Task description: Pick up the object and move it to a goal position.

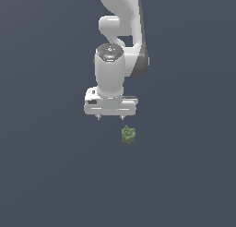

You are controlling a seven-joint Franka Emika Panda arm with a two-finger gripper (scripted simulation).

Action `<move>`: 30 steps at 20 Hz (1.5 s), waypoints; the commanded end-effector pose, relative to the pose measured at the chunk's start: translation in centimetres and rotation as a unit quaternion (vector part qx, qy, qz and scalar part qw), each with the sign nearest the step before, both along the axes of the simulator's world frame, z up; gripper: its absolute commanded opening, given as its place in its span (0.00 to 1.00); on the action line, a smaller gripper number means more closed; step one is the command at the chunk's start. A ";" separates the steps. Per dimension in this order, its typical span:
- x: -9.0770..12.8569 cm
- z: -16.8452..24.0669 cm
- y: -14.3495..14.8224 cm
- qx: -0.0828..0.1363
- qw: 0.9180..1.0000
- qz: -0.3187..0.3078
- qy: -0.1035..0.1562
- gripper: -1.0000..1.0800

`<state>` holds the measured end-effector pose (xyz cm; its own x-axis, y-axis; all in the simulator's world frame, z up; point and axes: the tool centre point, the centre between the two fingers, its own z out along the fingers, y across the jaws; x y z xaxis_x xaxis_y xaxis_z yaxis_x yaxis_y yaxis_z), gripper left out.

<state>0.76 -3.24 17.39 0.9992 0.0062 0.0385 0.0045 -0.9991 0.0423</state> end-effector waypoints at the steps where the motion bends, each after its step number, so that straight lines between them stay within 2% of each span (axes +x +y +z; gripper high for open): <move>1: 0.1 0.0 0.1 -0.003 1.000 0.008 -0.001 0.96; 10: 0.2 -0.1 0.3 -0.003 1.000 0.023 0.000 0.96; 19: 0.6 -0.8 1.4 -0.004 0.995 0.099 0.007 0.96; 24: 0.9 -1.4 2.3 -0.004 0.986 0.166 0.012 0.96; 30: 1.3 -2.3 3.7 -0.003 0.967 0.256 0.019 0.96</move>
